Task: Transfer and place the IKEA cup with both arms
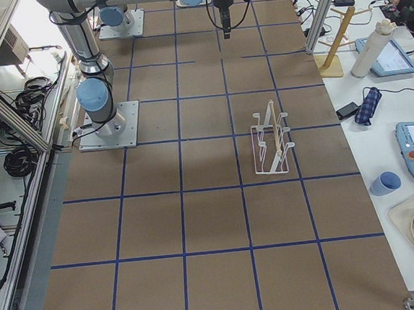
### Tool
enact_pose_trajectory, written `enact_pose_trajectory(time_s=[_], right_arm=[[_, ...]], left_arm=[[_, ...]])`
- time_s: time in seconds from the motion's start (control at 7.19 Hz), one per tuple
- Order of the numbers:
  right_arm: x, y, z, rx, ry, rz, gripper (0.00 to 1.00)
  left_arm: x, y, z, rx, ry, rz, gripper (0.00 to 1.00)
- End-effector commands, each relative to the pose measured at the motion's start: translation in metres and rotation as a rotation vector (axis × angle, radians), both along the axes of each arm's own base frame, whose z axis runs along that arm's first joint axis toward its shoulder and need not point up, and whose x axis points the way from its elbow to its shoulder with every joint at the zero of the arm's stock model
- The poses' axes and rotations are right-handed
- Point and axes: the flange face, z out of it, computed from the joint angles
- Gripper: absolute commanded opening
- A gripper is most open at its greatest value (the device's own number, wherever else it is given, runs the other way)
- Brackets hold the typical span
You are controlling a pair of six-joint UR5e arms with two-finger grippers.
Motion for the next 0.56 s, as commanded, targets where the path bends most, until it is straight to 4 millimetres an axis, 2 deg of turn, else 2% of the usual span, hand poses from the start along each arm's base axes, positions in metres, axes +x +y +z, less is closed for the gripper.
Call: enact_pose_trajectory(time_s=[0.0, 0.42], right_arm=[[-0.0003, 0.0002, 0.0003, 0.0, 0.003, 0.0, 1.0], [0.0, 0.0003, 0.0003, 0.0, 0.0, -0.002, 1.0]], left_arm=[[-0.0099, 0.022, -0.0049, 0.003, 0.002, -0.023, 1.0], [-0.0105, 0.0248, -0.0029, 0.003, 0.002, -0.021, 1.0]])
